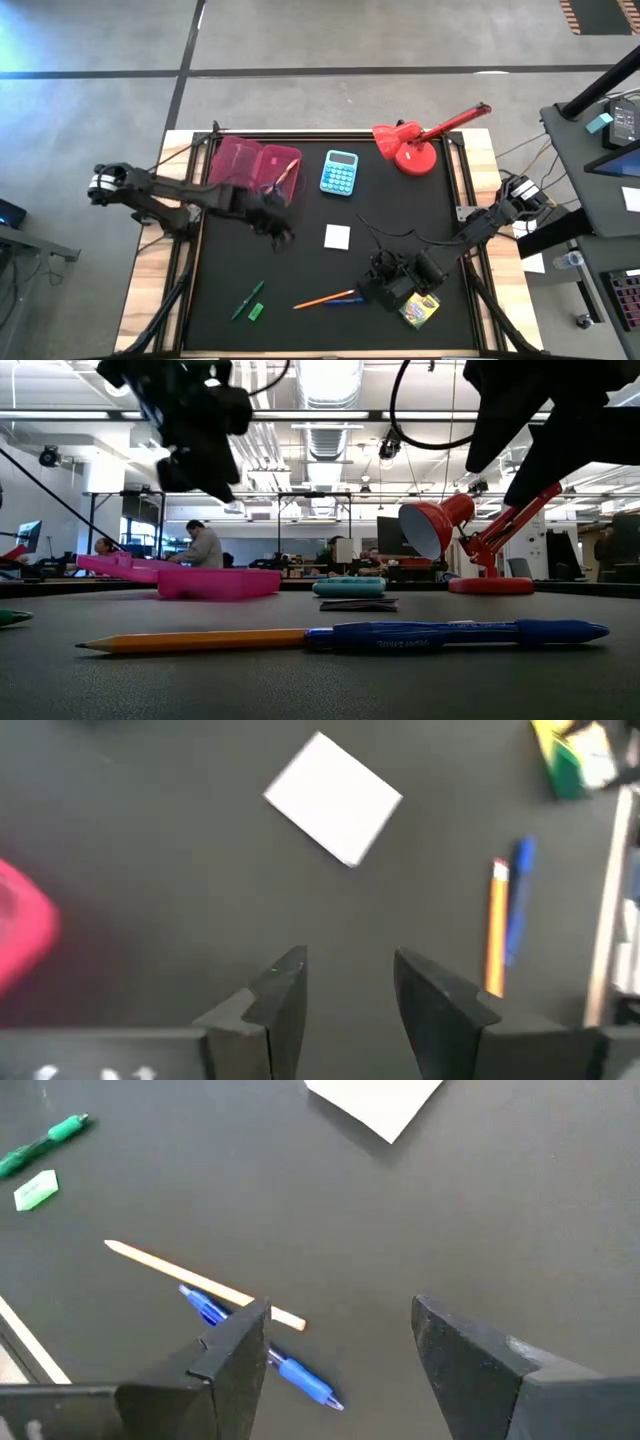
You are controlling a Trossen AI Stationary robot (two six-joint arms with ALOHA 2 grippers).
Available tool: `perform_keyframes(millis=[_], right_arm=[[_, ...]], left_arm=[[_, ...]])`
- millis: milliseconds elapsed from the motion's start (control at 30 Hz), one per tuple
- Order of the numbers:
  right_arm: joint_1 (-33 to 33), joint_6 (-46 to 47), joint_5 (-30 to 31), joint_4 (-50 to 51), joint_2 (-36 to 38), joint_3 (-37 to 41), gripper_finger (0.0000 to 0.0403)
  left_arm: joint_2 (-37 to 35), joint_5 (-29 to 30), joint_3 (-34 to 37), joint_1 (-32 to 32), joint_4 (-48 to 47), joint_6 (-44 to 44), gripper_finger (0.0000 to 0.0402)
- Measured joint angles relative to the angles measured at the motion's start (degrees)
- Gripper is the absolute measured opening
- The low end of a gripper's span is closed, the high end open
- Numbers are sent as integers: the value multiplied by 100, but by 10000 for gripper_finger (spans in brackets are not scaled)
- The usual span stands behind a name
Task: Pack school essentials
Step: Put the green pen into the pink supply box
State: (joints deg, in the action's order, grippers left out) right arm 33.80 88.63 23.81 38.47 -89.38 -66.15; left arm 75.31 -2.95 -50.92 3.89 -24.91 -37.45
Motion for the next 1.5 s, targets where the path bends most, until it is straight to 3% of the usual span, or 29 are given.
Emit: perform_keyframes(millis=[367, 667, 867, 1500], right_arm=[[7, -792, 5, -210, 0, 0, 231], [7, -1689, -17, -766, 0, 2, 231], [20, -1844, -20, -797, 0, 2, 231], [20, -1759, -20, -797, 0, 2, 231]], left_arm=[[82, 892, 30, 2219, 6, -2785, 132], [651, 927, 10, 3330, -41, -4788, 132], [859, 920, -19, 3675, -1027, -5850, 132], [1744, 594, -28, 3808, -1169, -5670, 132]])
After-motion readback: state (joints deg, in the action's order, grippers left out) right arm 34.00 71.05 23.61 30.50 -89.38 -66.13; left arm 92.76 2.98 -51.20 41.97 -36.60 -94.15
